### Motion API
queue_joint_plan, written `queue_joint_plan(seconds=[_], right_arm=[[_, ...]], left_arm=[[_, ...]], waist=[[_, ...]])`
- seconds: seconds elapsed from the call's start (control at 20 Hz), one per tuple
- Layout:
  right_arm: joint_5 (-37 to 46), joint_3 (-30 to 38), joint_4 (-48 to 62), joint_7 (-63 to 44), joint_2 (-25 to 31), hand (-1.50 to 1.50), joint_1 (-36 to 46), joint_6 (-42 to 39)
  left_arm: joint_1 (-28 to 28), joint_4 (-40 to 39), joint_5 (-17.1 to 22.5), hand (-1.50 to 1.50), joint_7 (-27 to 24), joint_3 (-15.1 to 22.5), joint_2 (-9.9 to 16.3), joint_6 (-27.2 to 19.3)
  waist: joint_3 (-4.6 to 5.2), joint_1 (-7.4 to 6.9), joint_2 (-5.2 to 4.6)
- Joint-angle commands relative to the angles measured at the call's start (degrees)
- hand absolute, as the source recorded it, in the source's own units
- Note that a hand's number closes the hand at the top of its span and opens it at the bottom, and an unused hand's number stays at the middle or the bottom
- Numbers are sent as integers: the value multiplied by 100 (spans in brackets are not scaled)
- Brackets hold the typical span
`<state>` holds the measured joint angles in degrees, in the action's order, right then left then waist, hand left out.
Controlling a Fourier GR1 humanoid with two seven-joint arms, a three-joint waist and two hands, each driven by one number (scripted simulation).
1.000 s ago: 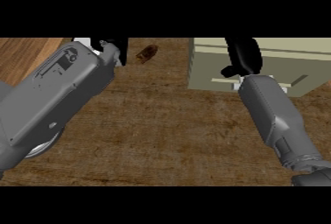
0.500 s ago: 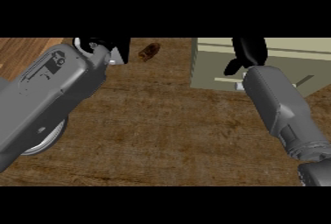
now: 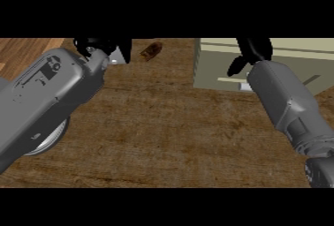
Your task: Pick up the can, place it into the drawer and close the drawer
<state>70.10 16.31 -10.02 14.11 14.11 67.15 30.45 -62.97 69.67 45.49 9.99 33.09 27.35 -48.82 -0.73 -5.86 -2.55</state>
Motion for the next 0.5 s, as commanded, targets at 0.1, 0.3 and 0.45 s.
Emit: queue_joint_plan(seconds=[0.1,0.3,0.45], right_arm=[[-1450,1301,-202,579,-381,-150,494,-551],[-1834,1688,-133,829,-346,-150,467,-858],[-1961,1826,-122,1078,-132,-150,524,-1102]], left_arm=[[100,168,-15,-150,21,-4,-11,-21],[286,344,-55,-150,66,-16,252,69],[358,411,-80,-150,18,-8,33,-54]], waist=[[27,-71,70],[49,-102,97],[53,-35,62]])
